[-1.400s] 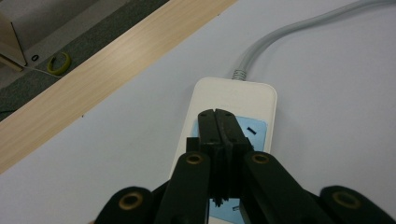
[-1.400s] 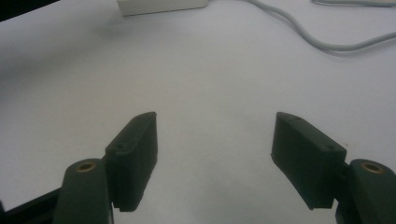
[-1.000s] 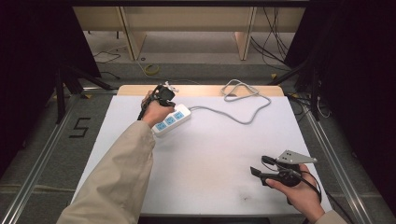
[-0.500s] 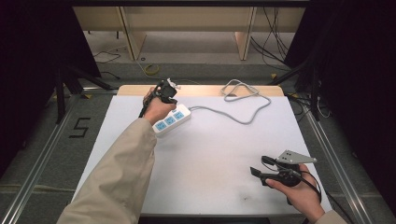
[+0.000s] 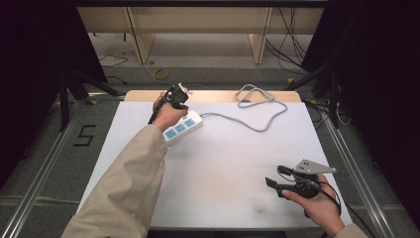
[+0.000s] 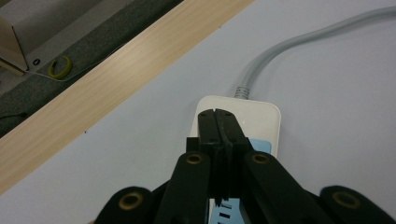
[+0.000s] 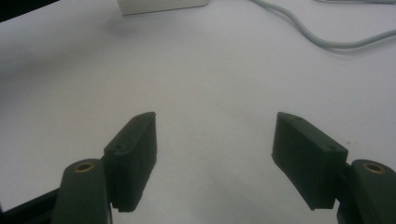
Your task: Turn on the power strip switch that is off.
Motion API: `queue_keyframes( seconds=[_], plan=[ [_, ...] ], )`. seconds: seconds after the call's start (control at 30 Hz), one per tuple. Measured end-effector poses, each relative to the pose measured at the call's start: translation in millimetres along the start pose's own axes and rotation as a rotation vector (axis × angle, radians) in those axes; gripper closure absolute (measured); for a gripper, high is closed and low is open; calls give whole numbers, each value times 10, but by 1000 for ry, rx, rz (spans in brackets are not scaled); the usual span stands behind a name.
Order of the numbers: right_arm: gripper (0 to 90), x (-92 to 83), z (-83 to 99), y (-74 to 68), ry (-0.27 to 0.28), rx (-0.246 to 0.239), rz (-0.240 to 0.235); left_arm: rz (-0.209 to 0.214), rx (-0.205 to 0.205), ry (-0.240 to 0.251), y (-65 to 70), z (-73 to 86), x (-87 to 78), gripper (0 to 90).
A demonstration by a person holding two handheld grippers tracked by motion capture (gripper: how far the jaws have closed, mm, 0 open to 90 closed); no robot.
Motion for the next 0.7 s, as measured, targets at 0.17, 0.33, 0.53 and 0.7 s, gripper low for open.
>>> queue_keyframes(
  seconds=[0.17, 0.33, 0.53, 0.7],
  plan=[
    [309, 0, -1, 1, -1, -2, 0, -6, -5, 7, -7, -53, -13, 897],
    [309, -1, 0, 1, -1, -2, 0, -8, 1, 2, -8, -76, -7, 897],
    [308, -4, -3, 2, 2, -3, -1, -11, 0, -6, -24, -74, 21, 897],
    [308, -5, -5, 5, 4, -2, 0, -17, 1, -17, -50, -57, 41, 898]
  ],
)
Point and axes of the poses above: each handheld gripper's, and its own axes: x roughly forward along the jaws, z roughly out of its underside, y roughly to its right, the point moved 8 cm from there along x, roughly forward along the jaws, and after that the axes turned 8 degrees about -y, right-handed, at the moved point
